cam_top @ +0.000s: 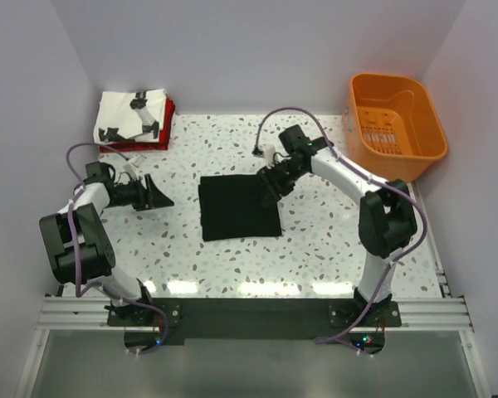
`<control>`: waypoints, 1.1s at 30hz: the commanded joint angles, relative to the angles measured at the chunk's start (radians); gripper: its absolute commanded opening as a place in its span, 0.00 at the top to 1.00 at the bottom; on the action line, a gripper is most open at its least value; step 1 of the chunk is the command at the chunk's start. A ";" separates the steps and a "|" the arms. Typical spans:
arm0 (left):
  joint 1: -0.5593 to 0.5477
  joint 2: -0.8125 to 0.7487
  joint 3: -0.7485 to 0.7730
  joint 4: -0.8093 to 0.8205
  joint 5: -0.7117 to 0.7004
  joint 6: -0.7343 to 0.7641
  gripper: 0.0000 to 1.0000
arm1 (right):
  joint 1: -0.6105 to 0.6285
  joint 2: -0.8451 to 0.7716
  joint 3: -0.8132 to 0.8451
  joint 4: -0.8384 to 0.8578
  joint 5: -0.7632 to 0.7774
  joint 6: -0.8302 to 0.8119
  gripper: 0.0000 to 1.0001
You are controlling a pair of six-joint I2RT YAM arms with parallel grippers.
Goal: Fold and stack the t-shirts
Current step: Fold the tshirt
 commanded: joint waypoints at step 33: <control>0.111 0.024 -0.029 0.017 -0.211 -0.197 0.35 | 0.661 0.357 0.236 0.292 0.571 -0.138 0.70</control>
